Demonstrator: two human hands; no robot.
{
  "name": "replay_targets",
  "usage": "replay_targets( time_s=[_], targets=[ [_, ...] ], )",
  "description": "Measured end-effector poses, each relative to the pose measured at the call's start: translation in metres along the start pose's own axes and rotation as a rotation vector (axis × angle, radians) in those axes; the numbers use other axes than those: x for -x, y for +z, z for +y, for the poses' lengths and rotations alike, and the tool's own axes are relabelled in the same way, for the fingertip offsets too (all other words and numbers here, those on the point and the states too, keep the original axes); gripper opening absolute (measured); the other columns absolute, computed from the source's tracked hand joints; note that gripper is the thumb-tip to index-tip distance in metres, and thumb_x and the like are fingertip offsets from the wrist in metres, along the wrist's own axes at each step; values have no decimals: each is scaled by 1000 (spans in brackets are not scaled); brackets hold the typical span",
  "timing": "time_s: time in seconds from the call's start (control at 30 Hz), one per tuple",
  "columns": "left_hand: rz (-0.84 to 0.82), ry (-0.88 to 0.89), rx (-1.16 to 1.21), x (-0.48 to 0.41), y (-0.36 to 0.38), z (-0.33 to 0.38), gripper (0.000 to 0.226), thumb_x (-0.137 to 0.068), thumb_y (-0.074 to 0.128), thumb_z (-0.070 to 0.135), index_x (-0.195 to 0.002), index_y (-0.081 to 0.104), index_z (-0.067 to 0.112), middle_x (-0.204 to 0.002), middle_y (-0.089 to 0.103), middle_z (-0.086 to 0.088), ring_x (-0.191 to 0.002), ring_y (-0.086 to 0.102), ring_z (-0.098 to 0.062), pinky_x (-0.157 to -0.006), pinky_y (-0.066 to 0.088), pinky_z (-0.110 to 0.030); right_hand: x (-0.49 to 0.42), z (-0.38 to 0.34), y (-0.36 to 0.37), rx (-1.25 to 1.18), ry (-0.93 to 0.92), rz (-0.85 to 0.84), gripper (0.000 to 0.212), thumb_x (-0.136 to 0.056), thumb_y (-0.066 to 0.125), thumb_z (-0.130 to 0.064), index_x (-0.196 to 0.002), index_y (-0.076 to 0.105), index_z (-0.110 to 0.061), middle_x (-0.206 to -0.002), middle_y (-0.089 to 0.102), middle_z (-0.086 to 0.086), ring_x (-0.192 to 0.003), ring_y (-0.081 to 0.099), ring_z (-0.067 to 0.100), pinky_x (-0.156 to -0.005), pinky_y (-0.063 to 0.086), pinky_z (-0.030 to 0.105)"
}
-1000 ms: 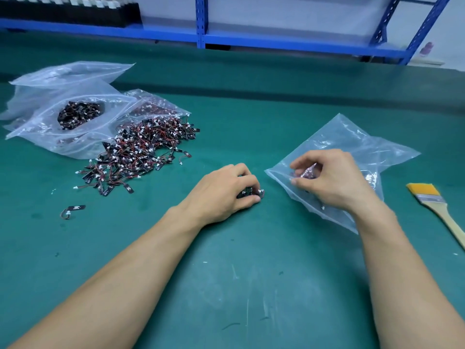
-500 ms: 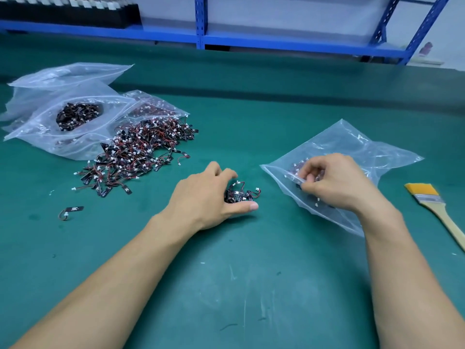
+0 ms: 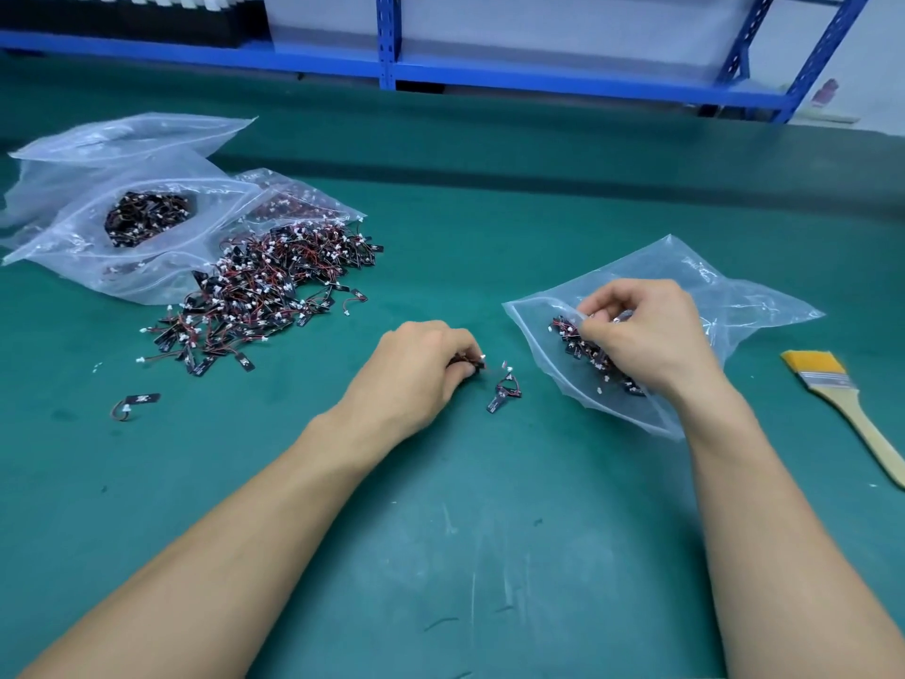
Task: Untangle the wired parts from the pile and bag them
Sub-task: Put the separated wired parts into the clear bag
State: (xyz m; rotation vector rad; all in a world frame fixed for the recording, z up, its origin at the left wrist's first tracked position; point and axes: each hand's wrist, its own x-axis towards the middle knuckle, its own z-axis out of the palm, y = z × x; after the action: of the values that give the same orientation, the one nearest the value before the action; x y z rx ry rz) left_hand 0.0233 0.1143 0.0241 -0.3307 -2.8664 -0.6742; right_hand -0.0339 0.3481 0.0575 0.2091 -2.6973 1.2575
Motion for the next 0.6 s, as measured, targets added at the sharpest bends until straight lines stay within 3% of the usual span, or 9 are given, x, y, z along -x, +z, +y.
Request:
replay_targets(
  time_s=[0.13,0.23,0.33,0.47,0.53,0.6],
  targets=[
    [111,-3,254,-1,4,-1,11,-90,71,15,-96,76,22,-73,61,14,-66,58,-7,-70,46,-26,-1,0,1,-62,22,25,11,-76,73,-11,-72,73,-21,-54,60,-16,-42,46,0,-43,36,9],
    [224,53,406,-6,10,15,11,-87,74,11,-94,77,19,-76,68,9,-65,62,-8,-70,51,-25,-1,-2,2,-89,22,24,11,-74,72,-10,-72,74,-20,-57,63,-11,-45,48,3,-45,39,13],
    [225,176,508,-20,22,43,18,-85,73,4,-100,77,14,-94,72,3,-81,67,-11,-81,55,-30,-2,-2,4,-125,20,26,11,-72,71,-9,-74,74,-20,-62,65,-7,-48,52,7,-46,44,19],
    [-49,326,411,-28,25,52,69,-73,55,-12,-134,62,19,-142,55,5,-134,47,-13,-114,34,-34,-4,2,2,-191,4,134,14,-73,65,-10,-74,72,-22,-60,62,-16,-52,53,3,-51,43,14],
    [-61,358,415,-26,21,40,82,-64,45,-16,-135,60,22,-146,52,8,-139,40,-12,-118,28,-32,-6,5,2,-187,11,145,12,-73,66,-13,-74,72,-23,-60,61,-19,-52,52,1,-51,41,11],
    [22,336,444,-23,16,29,78,-63,47,-14,-131,61,23,-140,55,9,-133,45,-11,-114,31,-26,-7,6,5,-151,15,122,9,-75,70,-15,-74,72,-24,-60,61,-20,-51,50,0,-51,39,10]
  ],
)
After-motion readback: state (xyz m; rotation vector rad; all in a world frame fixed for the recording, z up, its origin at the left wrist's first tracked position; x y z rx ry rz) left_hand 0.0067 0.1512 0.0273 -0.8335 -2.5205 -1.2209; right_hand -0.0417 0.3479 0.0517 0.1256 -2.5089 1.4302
